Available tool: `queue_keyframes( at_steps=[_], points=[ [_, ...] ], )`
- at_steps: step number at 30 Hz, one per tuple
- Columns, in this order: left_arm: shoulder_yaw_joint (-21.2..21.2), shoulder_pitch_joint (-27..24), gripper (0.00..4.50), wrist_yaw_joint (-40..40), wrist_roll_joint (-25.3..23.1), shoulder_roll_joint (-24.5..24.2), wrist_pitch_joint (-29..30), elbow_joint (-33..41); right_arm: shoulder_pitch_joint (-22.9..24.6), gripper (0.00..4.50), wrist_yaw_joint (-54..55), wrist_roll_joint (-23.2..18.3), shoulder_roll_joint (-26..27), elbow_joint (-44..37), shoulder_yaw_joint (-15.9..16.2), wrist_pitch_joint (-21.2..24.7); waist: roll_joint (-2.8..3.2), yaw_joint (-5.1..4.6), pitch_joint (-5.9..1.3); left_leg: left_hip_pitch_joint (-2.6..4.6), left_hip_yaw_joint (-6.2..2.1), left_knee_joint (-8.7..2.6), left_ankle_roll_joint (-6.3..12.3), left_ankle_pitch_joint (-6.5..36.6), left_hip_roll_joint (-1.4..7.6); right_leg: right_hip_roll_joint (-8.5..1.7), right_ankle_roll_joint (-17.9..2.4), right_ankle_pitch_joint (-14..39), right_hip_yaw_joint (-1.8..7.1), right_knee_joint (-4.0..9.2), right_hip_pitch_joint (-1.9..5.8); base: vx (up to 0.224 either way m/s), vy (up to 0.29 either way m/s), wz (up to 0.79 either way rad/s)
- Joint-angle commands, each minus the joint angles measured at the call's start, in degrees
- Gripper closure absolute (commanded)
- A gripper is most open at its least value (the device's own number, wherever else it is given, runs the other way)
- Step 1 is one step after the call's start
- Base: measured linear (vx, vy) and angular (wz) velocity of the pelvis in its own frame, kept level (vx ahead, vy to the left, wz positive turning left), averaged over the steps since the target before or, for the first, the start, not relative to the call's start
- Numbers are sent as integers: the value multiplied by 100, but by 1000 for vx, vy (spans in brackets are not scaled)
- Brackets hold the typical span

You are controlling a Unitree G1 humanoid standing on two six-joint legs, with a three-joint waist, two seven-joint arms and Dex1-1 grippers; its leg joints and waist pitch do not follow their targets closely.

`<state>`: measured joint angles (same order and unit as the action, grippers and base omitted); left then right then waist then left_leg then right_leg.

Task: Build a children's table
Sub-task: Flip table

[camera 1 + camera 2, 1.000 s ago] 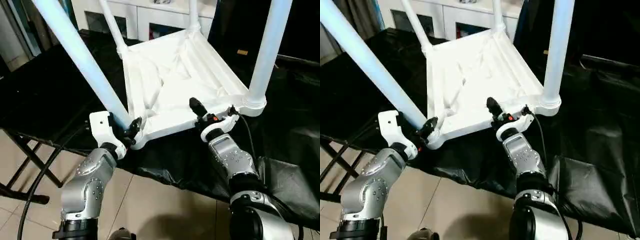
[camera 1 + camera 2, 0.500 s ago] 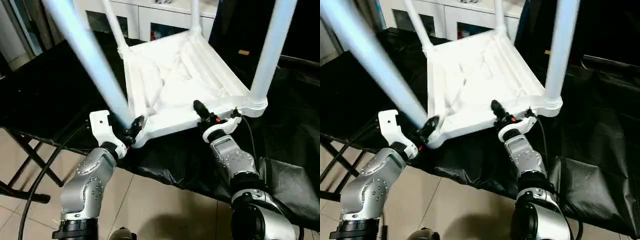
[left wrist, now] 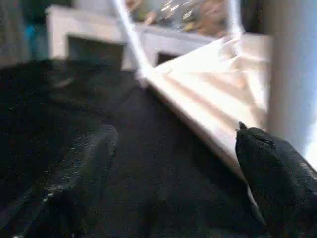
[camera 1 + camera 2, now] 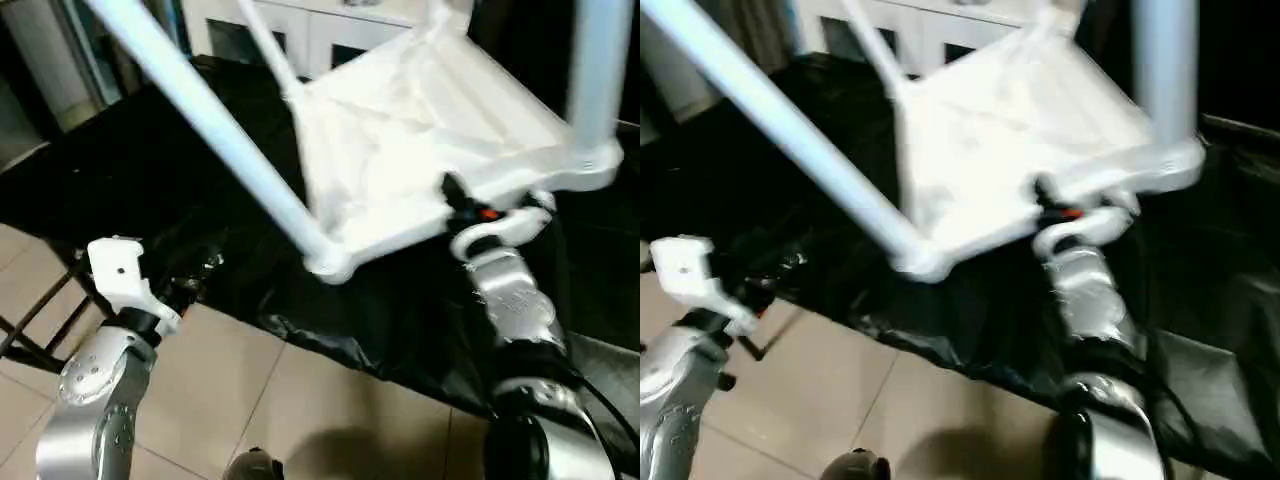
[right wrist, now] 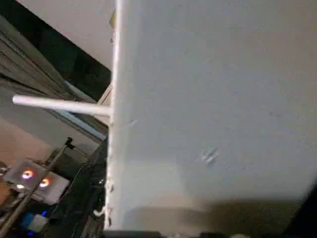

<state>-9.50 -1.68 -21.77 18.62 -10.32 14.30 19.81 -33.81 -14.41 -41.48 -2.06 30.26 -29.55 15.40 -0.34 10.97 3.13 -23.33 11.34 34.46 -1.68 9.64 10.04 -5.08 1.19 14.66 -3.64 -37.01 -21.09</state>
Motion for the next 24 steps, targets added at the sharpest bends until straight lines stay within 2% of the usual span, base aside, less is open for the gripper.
queue_keyframes(
  at_steps=[1, 2, 3, 5, 6, 7, 9, 11, 12, 13, 15, 16, 18, 20, 22, 23, 24],
  points=[
    [235, -47, 2, -149, -260, -240, -423, 304, 110, 250, 367, 449, -223, -763, 78, -184, -9, -101, -369, 252, -180, -497, -381, 1187, 373, -363, -590, 194, 272, 462, 85, 0, 0, 0],
    [245, -42, 0, -157, -281, -254, -452, 316, 119, 250, 383, 462, -226, -790, 86, -171, -10, -94, -367, 253, -181, -501, -381, 1208, 373, -370, -521, 284, 279, 485, 79, 0, 0, 0],
    [345, 7, 0, -233, -472, -380, -722, 425, 208, 250, 526, 582, -260, -1040, 155, -58, -39, -95, -356, 251, -188, -510, -375, 1200, 375, -367, -403, 412, 286, 501, 69, 0, 0, 0],
    [475, 314, 0, -459, -792, -617, -1230, 695, 441, 250, 1226, 765, -309, -1759, 217, 263, -52, -74, -369, 288, -183, -505, -411, 1045, 377, -349, -211, 402, 289, 486, 39, 0, 0, 0],
    [477, 428, 0, -480, -827, -649, -1284, 757, 523, 250, 1344, 832, -327, -1956, 264, 321, -45, -79, -377, 304, -170, -501, -433, 1065, 379, -346, -190, 372, 291, 471, 18, 0, 0, 0],
    [451, 546, 0, -469, -828, -656, -1306, 811, 605, 250, 1432, 953, -345, -2131, 329, 349, -46, -102, -363, 278, -174, -518, -507, 1125, 362, -343, -168, 409, 285, 467, 30, 0, 0, 0],
    [424, 613, 0, -460, -821, -644, -1310, 843, 663, 250, 1477, 1023, -356, -2248, 381, 373, -48, -103, -364, 272, -174, -526, -584, 1164, 359, -355, -154, 471, 285, 469, 29, 0, 0, 0],
    [362, 1009, 0, -308, -940, -731, -1458, 902, 985, 250, 1669, 1590, -442, -2772, 727, 427, -46, -138, -368, 261, -167, -512, -633, 1210, 331, -344, -77, 388, 299, 473, 28, 0, 0, 0],
    [333, 1123, 0, -239, -987, -771, -1525, 880, 1050, 250, 1719, 1727, -456, -2878, 805, 427, -21, -138, -371, 262, -179, -514, -639, 1203, 331, -341, -55, 374, 296, 474, 27, 0, 0, 0],
    [318, 1175, 0, -201, -996, -790, -1564, 863, 1079, 250, 1749, 1765, -453, -2934, 833, 439, -53, -168, -375, 243, -182, -513, -636, 1154, 321, -338, -39, 276, 291, 461, 49, 0, 0, 0],
    [290, 1320, 0, -163, -1049, -865, -1626, 779, 1146, 250, 1939, 2046, -547, -3095, 986, 467, -47, -231, -372, 227, -190, -515, -650, 1147, 312, -333, -69, 260, 281, 456, 62, 0, 0, 0],
    [294, 1355, 0, -188, -1040, -881, -1622, 761, 1161, 250, 1975, 2116, -580, -3134, 1041, 482, -47, -259, -378, 235, -185, -503, -649, 1145, 307, -325, -87, 256, 281, 447, 55, 0, 0, 0],
    [379, 1510, 0, -384, -1055, -1029, -1510, 678, 1204, 250, 2084, 2508, -779, -3252, 1355, 581, -38, -282, -373, 252, -180, -492, -660, 1108, 297, -315, -101, 299, 281, 461, 46, 0, 0, 0],
    [479, 1612, 0, -685, -864, -1149, -1308, 623, 1225, 250, 2185, 2828, -945, -3345, 1638, 738, -36, -302, -367, 255, -171, -497, -678, 1143, 287, -304, -103, 391, 284, 461, 42, 0, 0, 0],
    [567, 1716, 0, -865, -747, -1281, -1026, 531, 1214, 250, 2308, 2991, -983, -3418, 1735, 843, -39, -330, -368, 258, -175, -501, -719, 1178, 292, -307, -139, 425, 285, 449, 38, 0, 0, 0],
    [602, 1760, 0, -939, -690, -1332, -924, 499, 1204, 250, 2356, 3054, -991, -3429, 1759, 856, -80, -346, -360, 255, -170, -504, -716, 1201, 290, -302, -142, 437, 290, 454, 36, 0, 0, 0],
    [701, 1900, 0, -1195, -507, -1474, -678, 407, 1161, 251, 2476, 3230, -1016, -3411, 1827, 857, -63, -334, -372, 277, -176, -505, -743, 1240, 289, -313, -159, 484, 288, 441, 22, 0, 0, 0]
  ],
)
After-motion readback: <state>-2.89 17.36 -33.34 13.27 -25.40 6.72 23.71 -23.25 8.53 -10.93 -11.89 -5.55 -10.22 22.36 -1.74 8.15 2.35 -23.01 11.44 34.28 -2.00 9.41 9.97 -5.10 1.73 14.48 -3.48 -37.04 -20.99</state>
